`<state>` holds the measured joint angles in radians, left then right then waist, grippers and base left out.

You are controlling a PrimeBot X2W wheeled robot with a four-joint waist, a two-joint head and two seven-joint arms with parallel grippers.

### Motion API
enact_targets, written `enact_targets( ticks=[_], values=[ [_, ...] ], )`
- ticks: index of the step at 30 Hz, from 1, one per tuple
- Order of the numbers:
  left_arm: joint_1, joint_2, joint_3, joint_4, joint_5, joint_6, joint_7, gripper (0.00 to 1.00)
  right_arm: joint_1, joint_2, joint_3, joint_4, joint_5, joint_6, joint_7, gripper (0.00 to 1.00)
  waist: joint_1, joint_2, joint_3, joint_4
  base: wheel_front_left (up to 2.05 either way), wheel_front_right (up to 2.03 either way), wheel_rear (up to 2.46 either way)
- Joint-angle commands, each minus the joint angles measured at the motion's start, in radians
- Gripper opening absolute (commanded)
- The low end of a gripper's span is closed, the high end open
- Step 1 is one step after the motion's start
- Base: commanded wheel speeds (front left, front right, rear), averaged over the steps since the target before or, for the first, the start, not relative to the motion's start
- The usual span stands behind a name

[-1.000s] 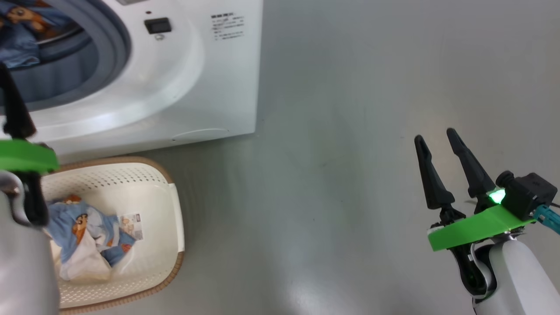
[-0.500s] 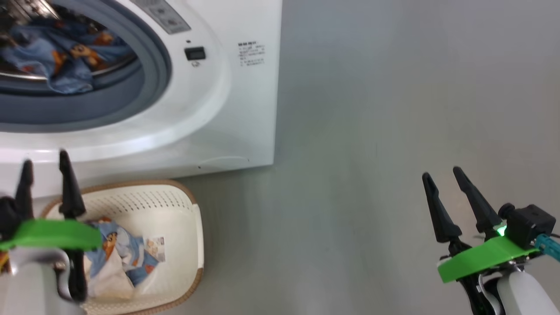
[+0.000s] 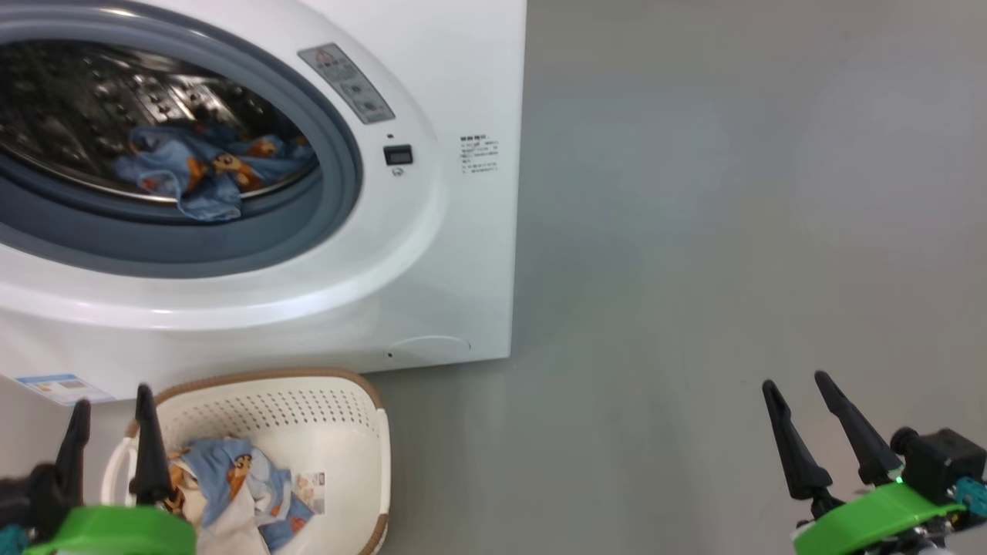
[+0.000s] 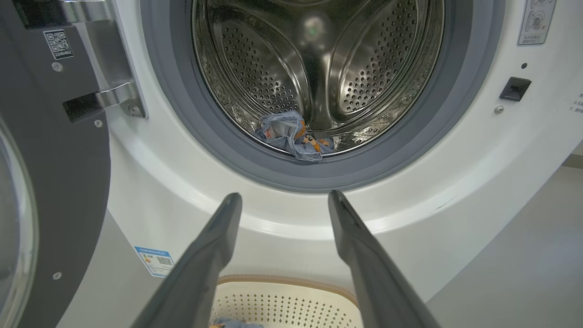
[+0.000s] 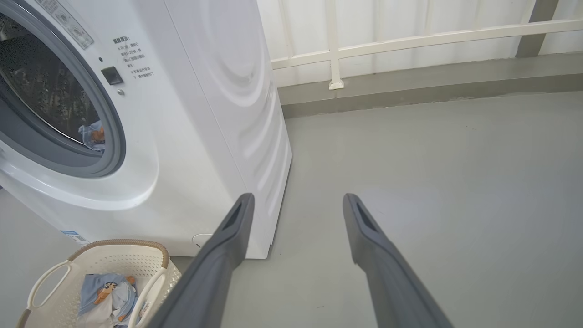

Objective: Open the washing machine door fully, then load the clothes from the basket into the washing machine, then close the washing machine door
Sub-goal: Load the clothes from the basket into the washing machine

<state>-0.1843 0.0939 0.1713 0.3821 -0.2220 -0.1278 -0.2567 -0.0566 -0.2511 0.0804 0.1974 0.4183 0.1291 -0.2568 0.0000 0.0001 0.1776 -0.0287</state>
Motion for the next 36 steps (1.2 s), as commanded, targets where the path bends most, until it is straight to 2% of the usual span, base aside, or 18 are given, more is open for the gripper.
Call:
enact_targets(
  ticks=[1, 14, 22, 30, 36],
  values=[
    [0.015, 0.025, 0.038, -0.035, -0.004, -0.003, -0.005, 1.0, 0.017, -0.017, 0.012, -0.021, 0.013, 0.002, -0.005, 1.0, 0.0, -0.0001, -0.034, 0.014, 0.0, 0.0, 0.0],
    [0.168, 0.011, 0.062, -0.141, 0.003, -0.003, -0.005, 1.0, 0.102, -0.012, -0.015, -0.033, 0.017, 0.002, -0.005, 1.0, 0.0, -0.0001, -0.091, 0.023, 0.0, 0.0, 0.0],
    [0.183, 0.001, 0.071, -0.173, 0.008, -0.003, -0.005, 1.0, 0.104, -0.005, -0.027, -0.041, 0.014, 0.002, -0.005, 1.0, 0.0, -0.0001, -0.082, 0.024, 0.0, 0.0, 0.0],
    [0.17, -0.002, 0.07, -0.166, 0.009, -0.003, -0.005, 1.0, 0.09, 0.0, -0.027, -0.046, 0.012, 0.002, -0.005, 1.0, 0.0, -0.0001, -0.058, 0.028, 0.0, 0.0, 0.0],
    [0.141, -0.007, 0.07, -0.091, 0.01, -0.003, -0.005, 1.0, 0.065, 0.009, -0.023, -0.049, 0.008, 0.002, -0.005, 1.0, 0.0, -0.0001, -0.022, 0.032, 0.0, 0.0, 0.0]
  ],
)
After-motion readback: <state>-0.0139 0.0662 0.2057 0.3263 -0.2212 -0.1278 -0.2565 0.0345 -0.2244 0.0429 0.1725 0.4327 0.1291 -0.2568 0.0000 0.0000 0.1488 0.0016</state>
